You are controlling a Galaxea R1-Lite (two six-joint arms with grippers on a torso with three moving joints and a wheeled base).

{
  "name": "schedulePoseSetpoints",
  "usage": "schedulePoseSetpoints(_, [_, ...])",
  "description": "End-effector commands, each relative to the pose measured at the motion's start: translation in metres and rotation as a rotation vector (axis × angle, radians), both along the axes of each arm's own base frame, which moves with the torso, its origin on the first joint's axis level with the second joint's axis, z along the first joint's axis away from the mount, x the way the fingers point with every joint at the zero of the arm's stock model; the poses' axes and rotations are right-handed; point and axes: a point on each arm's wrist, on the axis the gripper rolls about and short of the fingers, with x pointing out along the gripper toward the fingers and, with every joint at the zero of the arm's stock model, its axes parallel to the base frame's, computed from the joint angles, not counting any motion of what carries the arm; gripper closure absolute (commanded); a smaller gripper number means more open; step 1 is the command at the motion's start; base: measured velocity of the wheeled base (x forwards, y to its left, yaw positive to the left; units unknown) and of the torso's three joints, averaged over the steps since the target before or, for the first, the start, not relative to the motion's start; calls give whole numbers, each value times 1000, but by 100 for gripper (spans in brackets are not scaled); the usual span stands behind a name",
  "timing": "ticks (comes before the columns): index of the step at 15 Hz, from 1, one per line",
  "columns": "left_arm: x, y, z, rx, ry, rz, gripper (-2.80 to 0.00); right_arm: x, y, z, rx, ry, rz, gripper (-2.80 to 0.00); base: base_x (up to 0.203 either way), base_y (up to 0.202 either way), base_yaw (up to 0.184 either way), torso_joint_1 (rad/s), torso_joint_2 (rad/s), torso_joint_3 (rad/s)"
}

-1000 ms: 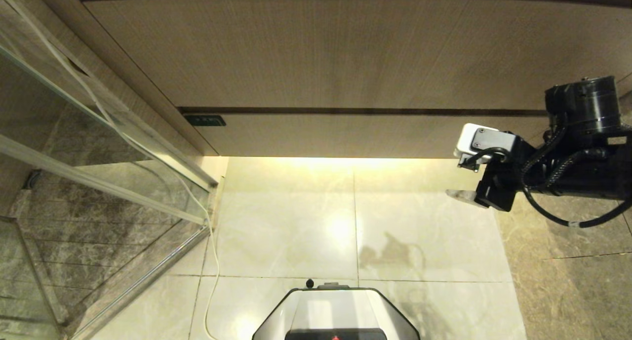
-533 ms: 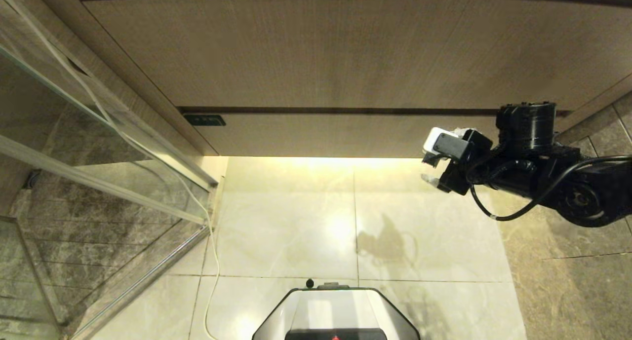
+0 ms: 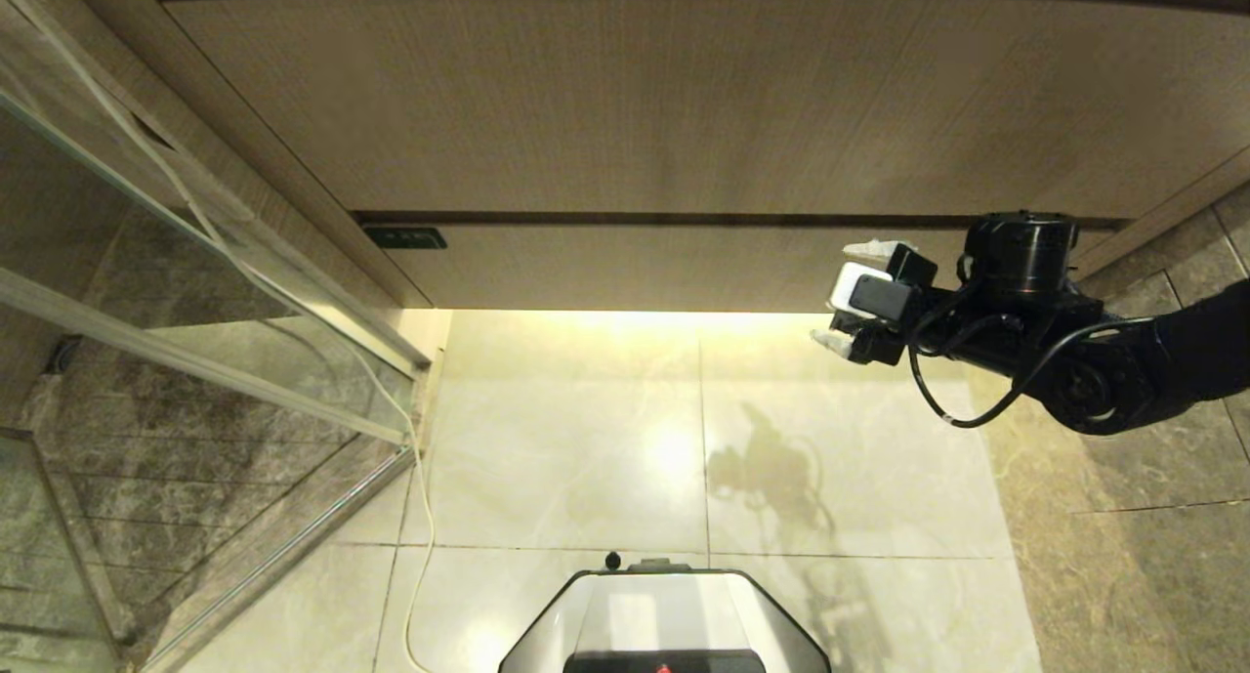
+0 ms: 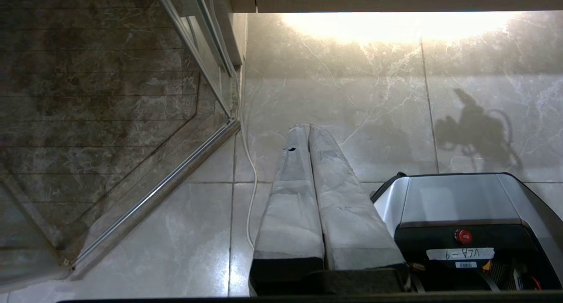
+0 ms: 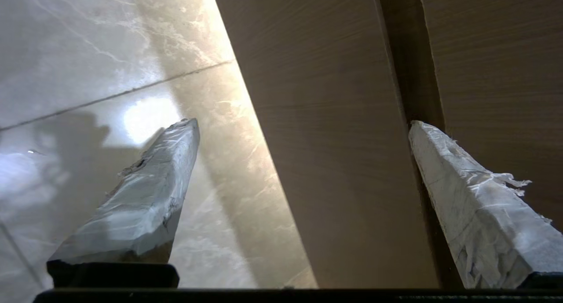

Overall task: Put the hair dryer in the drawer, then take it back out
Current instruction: Pull open the drawer

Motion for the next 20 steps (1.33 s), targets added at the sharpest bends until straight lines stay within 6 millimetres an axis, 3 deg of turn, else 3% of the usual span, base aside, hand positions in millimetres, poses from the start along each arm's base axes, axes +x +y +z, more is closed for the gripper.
schedulePoseSetpoints(1, [0, 0, 0, 0, 0, 0, 0, 13, -3, -3, -21, -31, 13, -280, 0, 0, 0, 0, 0, 0])
schedulePoseSetpoints(11, [0, 0, 0, 0, 1, 0, 0, 60, 5, -9, -31, -77, 26, -280, 0, 0, 0, 0, 0, 0])
schedulePoseSetpoints(20, [0, 0, 0, 0, 1, 0, 0, 88, 9, -14, -22, -121, 6, -280, 0, 0, 0, 0, 0, 0])
